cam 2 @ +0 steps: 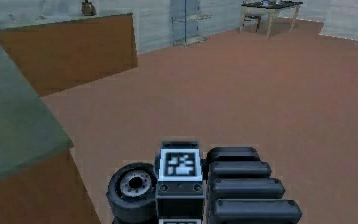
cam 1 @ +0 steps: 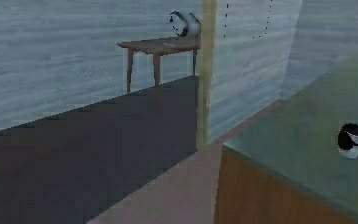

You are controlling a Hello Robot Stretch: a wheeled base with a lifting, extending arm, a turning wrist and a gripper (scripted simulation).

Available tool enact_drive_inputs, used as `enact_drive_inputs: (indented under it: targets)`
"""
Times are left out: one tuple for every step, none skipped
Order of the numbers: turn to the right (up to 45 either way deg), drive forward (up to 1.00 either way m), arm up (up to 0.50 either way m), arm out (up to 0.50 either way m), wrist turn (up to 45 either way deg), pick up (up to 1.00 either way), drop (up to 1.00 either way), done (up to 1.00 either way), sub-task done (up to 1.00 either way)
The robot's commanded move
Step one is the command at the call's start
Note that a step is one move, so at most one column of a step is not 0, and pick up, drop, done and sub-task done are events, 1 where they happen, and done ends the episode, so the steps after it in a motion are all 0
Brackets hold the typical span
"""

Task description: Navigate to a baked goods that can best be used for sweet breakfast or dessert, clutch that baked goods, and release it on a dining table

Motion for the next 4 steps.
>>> enact_drive_inputs:
  targets:
    - [-33.0, 0.0, 0.0, 0.0, 0.0, 0.0, 0.0, 0.0, 0.0]
    - [0.0, 0.6, 0.0, 0.0, 0.0, 0.0, 0.0, 0.0, 0.0]
    - [6.0, 0.0, 0.0, 0.0, 0.0, 0.0, 0.0, 0.0, 0.0]
    - [0.0, 0.45, 0.0, 0.0, 0.0, 0.0, 0.0, 0.0, 0.0]
